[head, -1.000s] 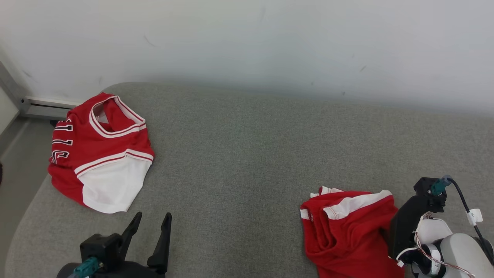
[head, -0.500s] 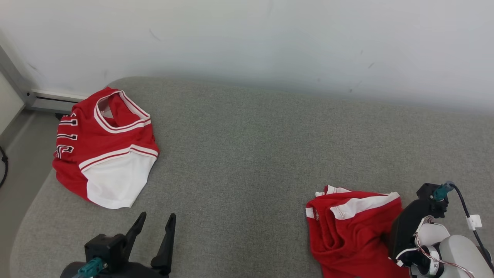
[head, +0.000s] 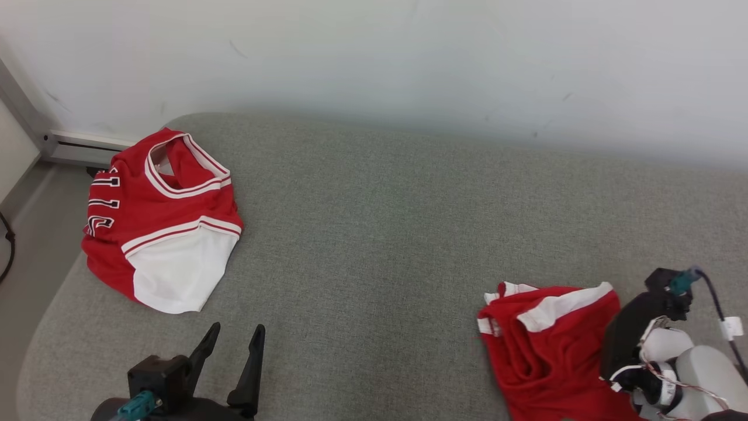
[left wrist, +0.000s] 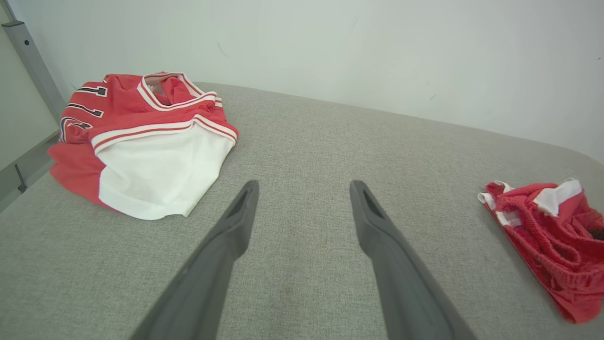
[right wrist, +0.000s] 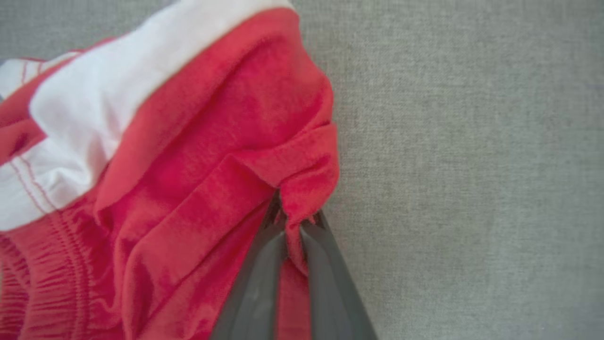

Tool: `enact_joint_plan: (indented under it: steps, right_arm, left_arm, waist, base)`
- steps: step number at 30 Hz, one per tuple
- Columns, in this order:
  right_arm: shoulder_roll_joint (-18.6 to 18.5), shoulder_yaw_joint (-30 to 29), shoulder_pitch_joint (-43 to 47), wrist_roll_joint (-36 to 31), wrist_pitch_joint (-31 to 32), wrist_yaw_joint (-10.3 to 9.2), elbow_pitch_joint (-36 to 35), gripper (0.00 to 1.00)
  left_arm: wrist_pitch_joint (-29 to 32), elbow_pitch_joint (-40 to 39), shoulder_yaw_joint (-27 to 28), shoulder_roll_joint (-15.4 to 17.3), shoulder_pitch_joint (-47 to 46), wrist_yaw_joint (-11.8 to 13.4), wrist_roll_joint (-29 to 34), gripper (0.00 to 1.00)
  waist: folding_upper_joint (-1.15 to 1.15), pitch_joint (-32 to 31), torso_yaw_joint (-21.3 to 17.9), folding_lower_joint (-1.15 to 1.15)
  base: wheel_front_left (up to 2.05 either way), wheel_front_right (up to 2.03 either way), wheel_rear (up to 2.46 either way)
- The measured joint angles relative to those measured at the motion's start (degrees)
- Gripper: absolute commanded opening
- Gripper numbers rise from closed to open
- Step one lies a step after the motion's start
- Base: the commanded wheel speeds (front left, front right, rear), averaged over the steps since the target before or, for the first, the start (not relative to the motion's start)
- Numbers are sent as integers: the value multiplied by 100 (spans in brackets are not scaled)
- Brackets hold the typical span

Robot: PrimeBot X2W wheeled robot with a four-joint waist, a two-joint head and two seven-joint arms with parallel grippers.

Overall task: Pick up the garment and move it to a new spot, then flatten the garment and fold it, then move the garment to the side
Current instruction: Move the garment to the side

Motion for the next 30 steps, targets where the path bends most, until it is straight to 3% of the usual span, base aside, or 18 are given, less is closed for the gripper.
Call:
enact_joint_plan:
  steps: [17,30]
  right_arm:
    - [-1660,-798,-209,-212,-443,1,167,0]
    - [-2137,-901,-219,-379,-836,36,104,0]
  left_arm:
    - [1,-126,73,138,8,-42,0,100]
    - [47,-304,132,247,10,-38,30,100]
  waist:
    - [0,169,-51,0]
    - [0,433,-179,0]
  base:
    - [0,0,0]
    - [0,0,0]
